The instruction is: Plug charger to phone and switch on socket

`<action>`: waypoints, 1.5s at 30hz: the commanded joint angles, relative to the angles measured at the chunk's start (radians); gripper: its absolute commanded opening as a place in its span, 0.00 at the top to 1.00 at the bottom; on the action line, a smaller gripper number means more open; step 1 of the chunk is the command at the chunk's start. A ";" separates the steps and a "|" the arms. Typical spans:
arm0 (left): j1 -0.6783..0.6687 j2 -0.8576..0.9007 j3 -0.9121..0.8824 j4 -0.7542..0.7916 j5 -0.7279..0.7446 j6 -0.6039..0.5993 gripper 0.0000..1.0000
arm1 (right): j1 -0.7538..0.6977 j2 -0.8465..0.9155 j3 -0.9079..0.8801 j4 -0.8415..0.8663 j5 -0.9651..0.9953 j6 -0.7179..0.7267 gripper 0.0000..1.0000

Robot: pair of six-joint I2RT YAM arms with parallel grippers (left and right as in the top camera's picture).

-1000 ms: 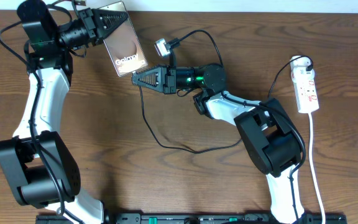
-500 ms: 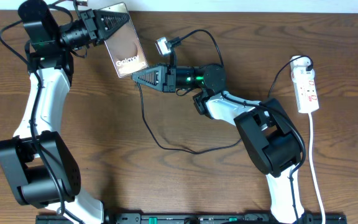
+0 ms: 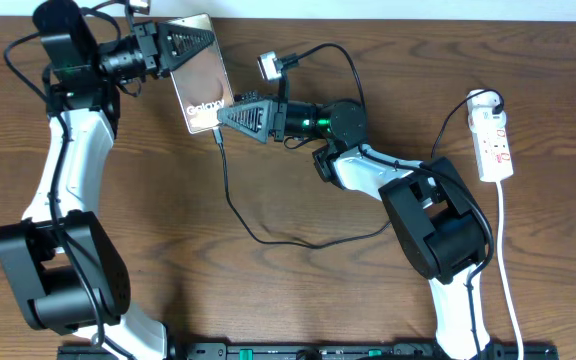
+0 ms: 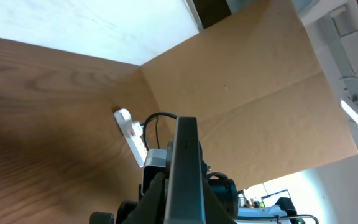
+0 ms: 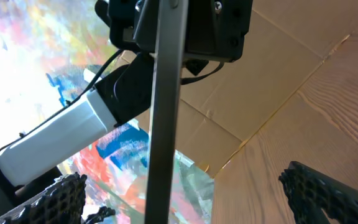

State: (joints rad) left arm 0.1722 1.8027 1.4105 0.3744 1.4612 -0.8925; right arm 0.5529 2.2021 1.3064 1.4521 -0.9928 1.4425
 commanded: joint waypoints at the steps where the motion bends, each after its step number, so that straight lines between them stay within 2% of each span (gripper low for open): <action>1: 0.024 -0.024 0.007 -0.004 0.024 0.002 0.93 | -0.003 -0.005 0.014 0.002 -0.001 -0.008 0.01; 13: 0.121 -0.024 0.000 -0.022 0.077 0.001 0.93 | -0.081 -0.005 0.014 -0.005 -0.035 -0.008 0.01; 17: 0.152 -0.024 0.000 -0.047 0.084 0.000 0.93 | -0.116 -0.005 0.014 -0.136 -0.064 -0.022 0.01; 22: 0.179 -0.024 0.000 -0.055 0.084 0.001 0.92 | -0.148 -0.005 0.014 -0.462 -0.087 -0.196 0.01; 25: 0.193 -0.024 0.000 -0.055 0.084 0.002 0.93 | -0.164 -0.024 0.014 -0.717 -0.074 -0.368 0.01; 27: 0.200 -0.024 0.000 -0.055 0.091 0.002 0.93 | -0.171 -0.048 0.014 -0.883 -0.039 -0.469 0.01; 28: 0.203 -0.024 0.000 -0.055 0.098 0.002 0.93 | -0.175 -0.079 0.014 -1.036 0.002 -0.562 0.01; 32: 0.203 -0.024 -0.002 -0.056 0.102 0.002 0.92 | -0.181 -0.179 0.014 -1.337 0.127 -0.734 0.01; 39: 0.201 -0.024 -0.064 -0.056 0.098 0.041 0.93 | -0.181 -0.430 0.014 -1.767 0.438 -0.895 0.01; 45: 0.201 -0.023 -0.237 -0.059 0.051 0.119 0.93 | -0.179 -0.676 0.014 -2.043 0.731 -0.951 0.01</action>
State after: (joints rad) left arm 0.3695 1.8027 1.2488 0.3130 1.5280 -0.8391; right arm 0.3771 1.6272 1.3144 -0.5224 -0.4850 0.5678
